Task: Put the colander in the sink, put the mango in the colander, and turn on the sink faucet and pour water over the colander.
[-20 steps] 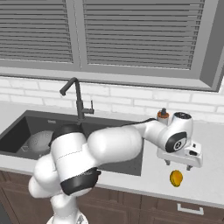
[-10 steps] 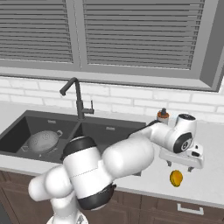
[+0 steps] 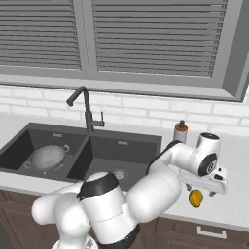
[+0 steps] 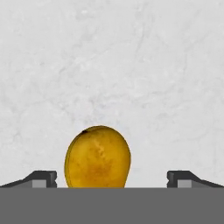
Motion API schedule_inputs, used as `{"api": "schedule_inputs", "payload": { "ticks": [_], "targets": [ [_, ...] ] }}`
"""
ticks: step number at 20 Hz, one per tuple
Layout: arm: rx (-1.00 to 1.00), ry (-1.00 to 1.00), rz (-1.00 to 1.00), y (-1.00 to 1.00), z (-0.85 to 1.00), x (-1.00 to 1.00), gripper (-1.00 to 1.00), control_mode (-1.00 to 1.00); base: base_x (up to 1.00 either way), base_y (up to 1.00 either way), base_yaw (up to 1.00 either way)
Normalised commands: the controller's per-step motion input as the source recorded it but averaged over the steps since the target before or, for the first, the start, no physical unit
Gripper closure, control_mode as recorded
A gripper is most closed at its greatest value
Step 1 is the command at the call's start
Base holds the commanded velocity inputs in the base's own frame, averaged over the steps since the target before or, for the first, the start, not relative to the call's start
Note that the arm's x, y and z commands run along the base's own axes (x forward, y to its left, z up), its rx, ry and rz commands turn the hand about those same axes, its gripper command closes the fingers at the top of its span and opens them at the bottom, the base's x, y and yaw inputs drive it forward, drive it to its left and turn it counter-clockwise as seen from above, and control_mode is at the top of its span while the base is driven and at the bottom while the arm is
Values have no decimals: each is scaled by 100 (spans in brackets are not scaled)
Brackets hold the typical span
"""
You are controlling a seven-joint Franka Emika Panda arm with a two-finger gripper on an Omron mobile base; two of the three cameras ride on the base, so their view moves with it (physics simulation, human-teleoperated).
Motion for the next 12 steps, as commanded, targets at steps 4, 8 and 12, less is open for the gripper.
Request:
{"api": "schedule_inputs", "payload": {
  "ticks": [4,8,12],
  "targets": [
    [0,1,0,0,-26,-20,-100,-100,0,0,0],
    [0,4,0,3,-28,-12,-100,-100,0,0,0],
    [0,0,0,7,-16,0,-100,-100,0,0,0]
  ]
}}
